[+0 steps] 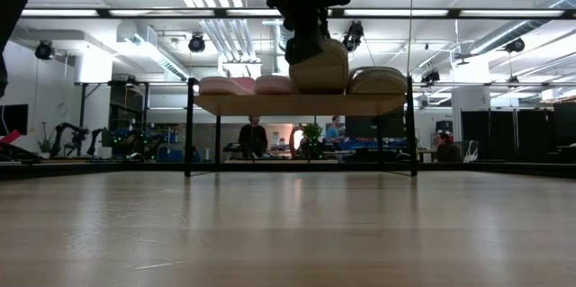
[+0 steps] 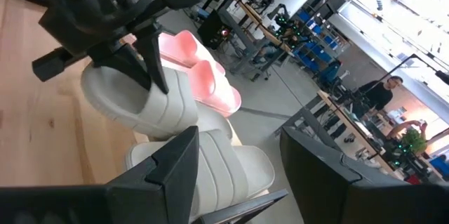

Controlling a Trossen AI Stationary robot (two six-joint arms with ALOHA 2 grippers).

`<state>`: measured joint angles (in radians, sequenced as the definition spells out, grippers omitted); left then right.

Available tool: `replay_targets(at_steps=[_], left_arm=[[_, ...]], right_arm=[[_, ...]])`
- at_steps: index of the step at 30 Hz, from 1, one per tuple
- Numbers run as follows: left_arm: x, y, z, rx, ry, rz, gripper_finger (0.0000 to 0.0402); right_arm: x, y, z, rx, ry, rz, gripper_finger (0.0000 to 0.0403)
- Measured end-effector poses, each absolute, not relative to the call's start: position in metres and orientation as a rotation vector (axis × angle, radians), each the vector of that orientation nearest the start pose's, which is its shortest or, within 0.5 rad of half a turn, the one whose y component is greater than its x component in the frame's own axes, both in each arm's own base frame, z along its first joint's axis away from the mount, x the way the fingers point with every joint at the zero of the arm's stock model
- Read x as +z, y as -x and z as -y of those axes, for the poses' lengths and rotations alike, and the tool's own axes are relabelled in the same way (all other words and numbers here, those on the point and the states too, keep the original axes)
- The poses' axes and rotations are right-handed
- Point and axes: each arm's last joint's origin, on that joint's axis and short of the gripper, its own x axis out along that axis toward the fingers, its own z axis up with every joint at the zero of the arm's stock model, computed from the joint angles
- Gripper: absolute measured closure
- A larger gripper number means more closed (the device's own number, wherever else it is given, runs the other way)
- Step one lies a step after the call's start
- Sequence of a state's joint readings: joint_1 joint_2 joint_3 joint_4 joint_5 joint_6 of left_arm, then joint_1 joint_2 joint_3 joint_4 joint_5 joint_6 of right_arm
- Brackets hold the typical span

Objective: Pick and place slides into the shelf
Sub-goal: Put the gray slides on the shelf

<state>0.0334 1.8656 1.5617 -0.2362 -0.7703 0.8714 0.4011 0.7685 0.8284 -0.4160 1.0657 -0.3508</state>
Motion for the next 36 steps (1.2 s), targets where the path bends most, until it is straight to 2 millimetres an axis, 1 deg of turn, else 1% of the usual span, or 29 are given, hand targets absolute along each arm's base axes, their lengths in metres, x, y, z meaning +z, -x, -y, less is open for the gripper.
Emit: replay_targets(at_steps=[4,9,12,15,18,20,22,24,32,36], left_arm=[[0.295,-0.425,-0.035,0.591,-0.999,-0.808,0.0399],[0.294,-0.425,-0.038,0.609,-0.989,-0.792,0.04],[0.285,-0.428,-0.044,0.611,-0.984,-0.813,0.04],[0.271,-0.433,-0.047,0.606,-0.993,-0.841,0.04],[0.265,-0.435,-0.048,0.6,-1.003,-0.858,0.04],[0.264,-0.435,-0.048,0.591,-1.019,-0.868,0.0391],[0.263,-0.435,-0.048,0.583,-1.021,-0.874,0.0373],[0.263,-0.435,-0.048,0.58,-1.019,-0.874,0.0346],[0.262,-0.434,-0.049,0.579,-1.001,-0.881,0.0198],[0.262,-0.434,-0.047,0.576,-1.005,-0.883,0.0143]], right_arm=[[0.332,-0.146,-0.034,-0.607,0.58,-0.387,0.0213],[0.327,-0.147,-0.035,-0.605,0.588,-0.398,0.0213],[0.324,-0.147,-0.035,-0.603,0.595,-0.406,0.0213],[0.323,-0.147,-0.035,-0.602,0.597,-0.409,0.0213],[0.322,-0.147,-0.035,-0.602,0.598,-0.41,0.0213],[0.322,-0.147,-0.035,-0.602,0.599,-0.41,0.0213],[0.322,-0.147,-0.035,-0.602,0.598,-0.41,0.0213],[0.322,-0.147,-0.035,-0.602,0.599,-0.411,0.0213],[0.322,-0.147,-0.035,-0.603,0.592,-0.408,0.0213],[0.322,-0.147,-0.035,-0.604,0.592,-0.408,0.0213]])
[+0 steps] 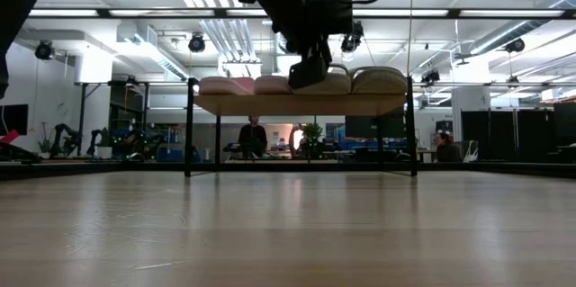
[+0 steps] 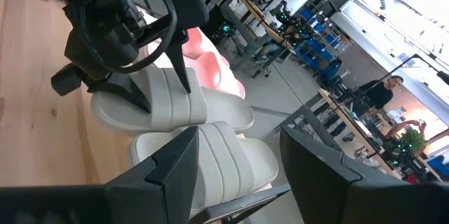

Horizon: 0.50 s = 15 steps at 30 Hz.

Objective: Pick and place slides into the shelf
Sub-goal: Put the gray slides on the shelf, then return to Home Position

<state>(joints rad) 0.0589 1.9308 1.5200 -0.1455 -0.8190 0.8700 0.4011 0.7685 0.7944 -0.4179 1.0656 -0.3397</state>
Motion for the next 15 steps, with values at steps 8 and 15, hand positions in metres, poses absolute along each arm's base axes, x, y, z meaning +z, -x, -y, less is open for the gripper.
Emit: replay_targets(at_steps=[8,15], left_arm=[[0.269,-0.431,-0.043,0.576,-1.004,-0.865,0.0112],[0.282,-0.426,-0.04,0.583,-1.001,-0.839,0.0111]], right_arm=[[0.322,-0.147,-0.035,-0.604,0.592,-0.408,0.0213],[0.322,-0.147,-0.035,-0.604,0.592,-0.408,0.0213]])
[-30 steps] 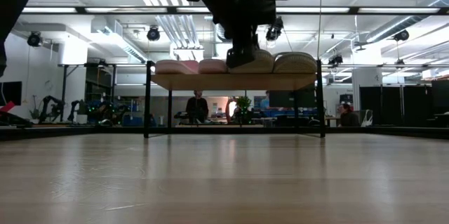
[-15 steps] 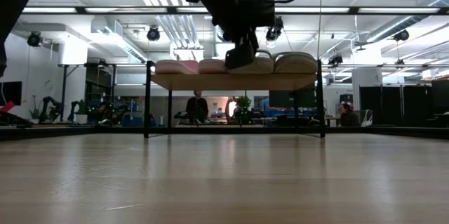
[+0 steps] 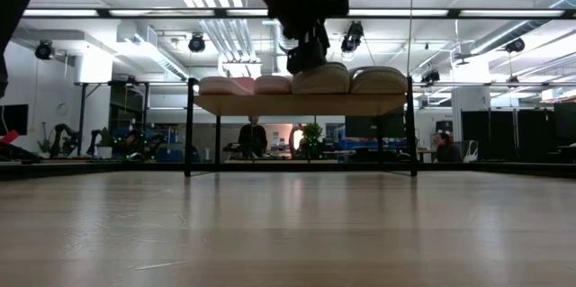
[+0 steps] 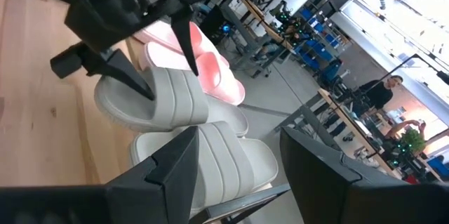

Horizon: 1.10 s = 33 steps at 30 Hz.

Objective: Pick and place slides into the shelf
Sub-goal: Return to Home Position

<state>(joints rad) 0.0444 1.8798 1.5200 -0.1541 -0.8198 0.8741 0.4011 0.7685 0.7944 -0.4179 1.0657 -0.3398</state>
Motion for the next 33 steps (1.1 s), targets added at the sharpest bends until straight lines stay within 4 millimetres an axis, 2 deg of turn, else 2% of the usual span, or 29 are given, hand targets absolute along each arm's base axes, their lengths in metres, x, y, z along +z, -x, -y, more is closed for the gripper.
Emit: replay_targets(at_steps=[12,18,23,27,30,33], left_arm=[[0.287,-0.421,-0.016,0.522,-1.028,-0.834,0.0111],[0.309,-0.404,0.001,0.491,-0.953,-0.779,0.0129],[0.333,-0.38,0.013,0.362,-0.784,-0.698,0.021],[0.355,-0.354,0.022,0.186,-0.6,-0.609,0.0309],[0.364,-0.333,0.025,0.106,-0.517,-0.565,0.0382],[0.373,-0.309,0.022,0.12,-0.466,-0.521,0.0389]], right_arm=[[0.322,-0.147,-0.035,-0.604,0.593,-0.409,0.0213],[0.322,-0.147,-0.035,-0.604,0.593,-0.409,0.0213],[0.322,-0.147,-0.035,-0.604,0.593,-0.409,0.0213],[0.322,-0.147,-0.035,-0.605,0.588,-0.407,0.0213],[0.322,-0.147,-0.035,-0.607,0.576,-0.403,0.0213],[0.322,-0.147,-0.035,-0.608,0.569,-0.403,0.0213]])
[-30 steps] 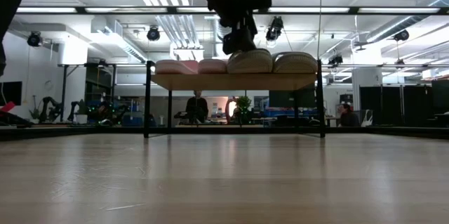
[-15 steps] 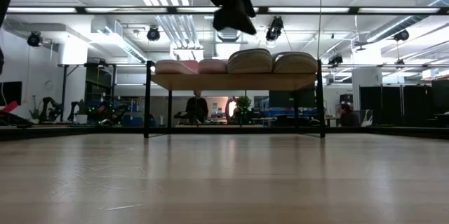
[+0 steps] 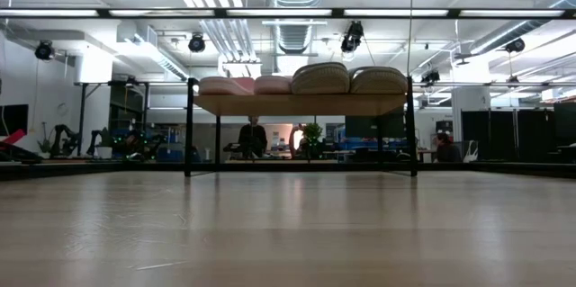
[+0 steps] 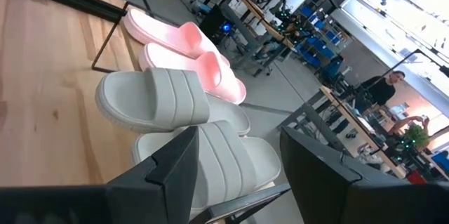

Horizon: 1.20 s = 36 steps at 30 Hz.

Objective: Pick and place slides into the shelf
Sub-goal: Return to Home Position

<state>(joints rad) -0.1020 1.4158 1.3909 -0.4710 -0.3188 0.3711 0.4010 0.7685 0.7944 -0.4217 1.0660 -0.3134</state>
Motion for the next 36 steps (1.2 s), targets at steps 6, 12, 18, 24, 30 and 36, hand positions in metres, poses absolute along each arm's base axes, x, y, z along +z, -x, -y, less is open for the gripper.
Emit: replay_targets(at_steps=[6,12,18,24,30,36], left_arm=[[0.369,-0.26,0.017,0.144,-0.414,-0.39,0.04],[0.35,-0.21,0.01,0.171,-0.385,-0.249,0.0401],[0.331,-0.159,0.0,0.244,-0.335,-0.176,0.0401],[0.312,-0.122,-0.003,0.261,-0.315,-0.102,0.0401],[0.286,-0.098,-0.005,0.31,-0.349,-0.073,0.0402],[0.262,-0.086,-0.006,0.319,-0.283,-0.022,0.0402]], right_arm=[[0.32,-0.147,-0.035,-0.607,0.574,-0.408,0.0213],[0.32,-0.148,-0.035,-0.609,0.564,-0.405,0.0213],[0.318,-0.148,-0.035,-0.611,0.554,-0.405,0.0213],[0.316,-0.148,-0.035,-0.611,0.55,-0.406,0.0213],[0.316,-0.148,-0.035,-0.612,0.547,-0.406,0.0213],[0.312,-0.147,-0.035,-0.613,0.536,-0.425,0.0213]])
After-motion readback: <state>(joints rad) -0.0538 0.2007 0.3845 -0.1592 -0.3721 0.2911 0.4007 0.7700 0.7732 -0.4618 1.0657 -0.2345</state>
